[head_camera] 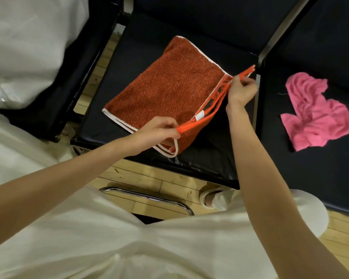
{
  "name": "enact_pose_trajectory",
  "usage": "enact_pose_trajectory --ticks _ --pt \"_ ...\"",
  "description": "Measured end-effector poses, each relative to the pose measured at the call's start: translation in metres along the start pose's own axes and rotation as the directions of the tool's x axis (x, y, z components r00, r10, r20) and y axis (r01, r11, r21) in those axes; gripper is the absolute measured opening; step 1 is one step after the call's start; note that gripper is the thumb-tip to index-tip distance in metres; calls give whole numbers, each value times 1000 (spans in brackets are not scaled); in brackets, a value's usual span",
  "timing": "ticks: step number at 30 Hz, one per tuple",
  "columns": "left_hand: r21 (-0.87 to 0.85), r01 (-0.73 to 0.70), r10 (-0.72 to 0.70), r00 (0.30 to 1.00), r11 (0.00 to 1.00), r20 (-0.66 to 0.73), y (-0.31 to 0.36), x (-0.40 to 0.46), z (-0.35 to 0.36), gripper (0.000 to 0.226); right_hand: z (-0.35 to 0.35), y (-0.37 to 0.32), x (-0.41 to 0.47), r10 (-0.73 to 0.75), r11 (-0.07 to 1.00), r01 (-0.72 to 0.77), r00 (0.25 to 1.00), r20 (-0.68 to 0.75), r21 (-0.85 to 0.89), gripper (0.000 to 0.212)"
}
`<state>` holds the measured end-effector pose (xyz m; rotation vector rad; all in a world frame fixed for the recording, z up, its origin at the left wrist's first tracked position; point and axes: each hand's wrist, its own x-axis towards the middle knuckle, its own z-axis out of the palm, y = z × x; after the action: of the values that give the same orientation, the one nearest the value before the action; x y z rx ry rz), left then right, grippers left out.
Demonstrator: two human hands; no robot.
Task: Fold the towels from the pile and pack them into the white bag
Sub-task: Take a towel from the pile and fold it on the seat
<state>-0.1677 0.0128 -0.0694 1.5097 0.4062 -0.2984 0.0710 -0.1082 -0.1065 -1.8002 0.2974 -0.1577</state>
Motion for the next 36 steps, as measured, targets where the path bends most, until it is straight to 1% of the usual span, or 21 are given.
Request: enact_pose_trajectory --ticks 2,4,6,8,10,12,14,15,18,22,24,25,26,27,29,31,32,34,35,36 --pt "26 -50 51 998 998 -39 -1 -7 -17 18 25 -11 -13 -55 998 54 998 19 31 21" --pt "70 -89 96 991 994 -94 -4 -12 -38 15 53 -22 -28 -123 991 121 992 38 49 23" --pt "162 -125 151 976 979 -156 -9 -16 -58 13 81 -29 -39 -179 983 177 983 47 40 22" --pt "239 -118 172 960 964 -220 -15 -17 -76 14 106 -33 -50 -199 980 199 977 79 15 14" --pt "279 -76 155 950 957 -272 -22 -17 -93 15 128 -33 -57 -213 977 214 970 118 5 13" --pt "344 -34 150 938 938 -313 -27 -16 -107 13 148 -29 -62 -200 978 205 968 155 -22 20" --pt "374 -9 144 932 928 -334 -31 -15 -118 10 163 -22 -67 -197 976 209 965 173 -53 29" --pt "398 13 136 929 917 -344 -33 -15 -123 11 170 -19 -68 -195 975 210 965 174 -72 27" --pt "529 126 126 901 839 -415 -41 -12 -130 12 183 -9 -71 -201 964 231 958 205 -131 16" --pt "629 274 129 846 727 -518 -48 -12 -130 13 192 6 -70 -177 939 255 933 312 -232 21" --pt "670 328 147 823 666 -549 -51 -11 -130 15 186 6 -78 -183 911 300 909 374 -284 7" --pt "685 345 160 814 642 -559 -52 -11 -130 16 178 5 -87 -206 891 341 893 401 -301 10" --pt "696 353 177 804 626 -567 -54 -12 -129 18 166 4 -99 -243 864 402 861 448 -304 17" --pt "709 352 205 794 611 -572 -56 -12 -128 20 151 5 -112 -283 833 471 813 509 -290 20" --pt "746 323 288 776 583 -561 -62 -14 -128 22 116 11 -140 -354 755 613 680 642 -233 24" --pt "807 224 413 766 547 -492 -66 -15 -128 22 81 25 -158 -362 692 693 575 734 -202 26" --pt "851 150 476 774 503 -418 -66 -15 -130 22 64 31 -165 -351 673 712 545 762 -199 26" --pt "932 -28 564 803 361 -194 -66 -12 -133 23 34 41 -176 -340 671 714 534 774 -198 25" --pt "943 -118 575 813 313 -89 -66 -10 -133 22 21 44 -180 -346 672 715 531 773 -190 23" --pt "935 -187 567 824 303 -19 -67 -8 -133 20 10 45 -184 -351 666 725 515 782 -178 20"
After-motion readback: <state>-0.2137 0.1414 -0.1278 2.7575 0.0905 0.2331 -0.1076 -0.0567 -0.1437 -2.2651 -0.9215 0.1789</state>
